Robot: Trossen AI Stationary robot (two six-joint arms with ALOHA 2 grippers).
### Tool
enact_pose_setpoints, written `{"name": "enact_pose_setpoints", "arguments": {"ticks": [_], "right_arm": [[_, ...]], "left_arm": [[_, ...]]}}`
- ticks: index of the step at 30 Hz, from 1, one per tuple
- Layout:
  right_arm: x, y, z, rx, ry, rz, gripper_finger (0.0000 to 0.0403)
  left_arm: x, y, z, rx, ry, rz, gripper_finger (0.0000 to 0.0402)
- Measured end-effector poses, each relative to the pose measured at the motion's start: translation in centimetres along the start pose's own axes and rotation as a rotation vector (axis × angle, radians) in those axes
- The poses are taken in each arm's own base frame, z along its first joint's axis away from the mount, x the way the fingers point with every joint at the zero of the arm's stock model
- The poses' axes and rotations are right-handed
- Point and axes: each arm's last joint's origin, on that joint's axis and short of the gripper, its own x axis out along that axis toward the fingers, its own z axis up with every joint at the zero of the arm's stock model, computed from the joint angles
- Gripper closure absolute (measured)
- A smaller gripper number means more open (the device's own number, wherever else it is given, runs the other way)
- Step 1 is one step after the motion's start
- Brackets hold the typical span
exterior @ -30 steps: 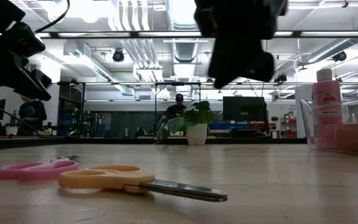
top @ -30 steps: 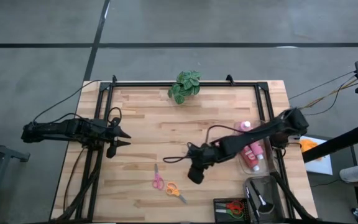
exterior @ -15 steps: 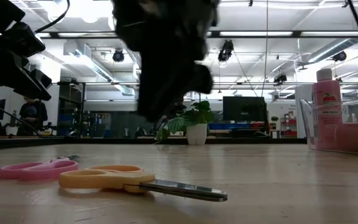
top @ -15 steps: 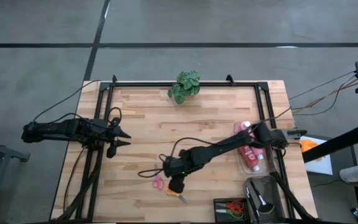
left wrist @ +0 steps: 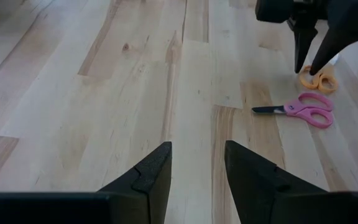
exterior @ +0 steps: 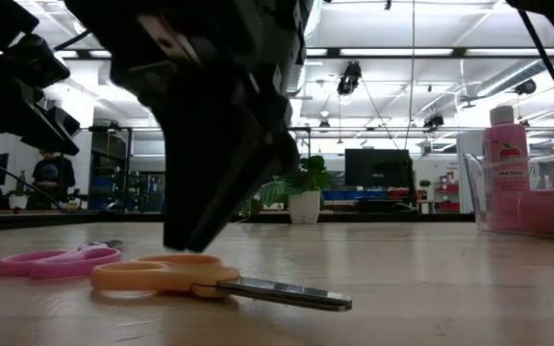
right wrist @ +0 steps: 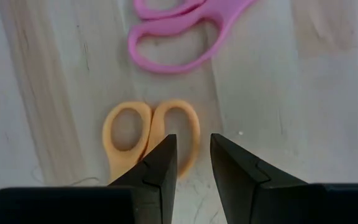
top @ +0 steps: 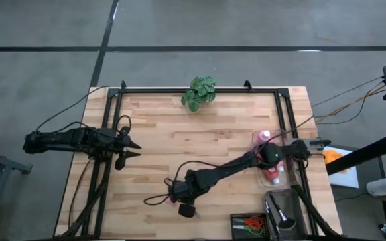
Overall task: Pick & Place Paint Supplies
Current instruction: Put the yellow scissors into the black bin
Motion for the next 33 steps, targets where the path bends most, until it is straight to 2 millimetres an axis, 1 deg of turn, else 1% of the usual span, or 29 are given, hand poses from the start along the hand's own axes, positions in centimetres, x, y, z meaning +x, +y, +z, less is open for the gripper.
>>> {"name": "enact_pose_setpoints", "arguments": {"ticks": [4,10,18,29,33], "right_arm": [[0.5,-0.1,-0.1,-0.001,-0.003,-0.015,0.0308],[0.9,-0.5,-0.3,0.002,-0.026,-0.096,0.0308],[1.0,-1.3,-1.2,0.043,0.043,-0.161,0.0308],[0.9,-1.7,-1.3,0.094,0.08,-0.162,0.0308],[0.9,-2.1,-1.1,0.117,0.104,-0.132,0.0308]], "left_arm": [[0.0,0.0,0.0,0.0,0.0,0.0,0.0252],[0.0,0.0,0.0,0.0,0.0,0.0,0.0252],[0.0,0.0,0.0,0.0,0.0,0.0,0.0252],[0.0,0.0,0.0,0.0,0.0,0.0,0.0252],[0.0,0.0,0.0,0.0,0.0,0.0,0.0252]]}}
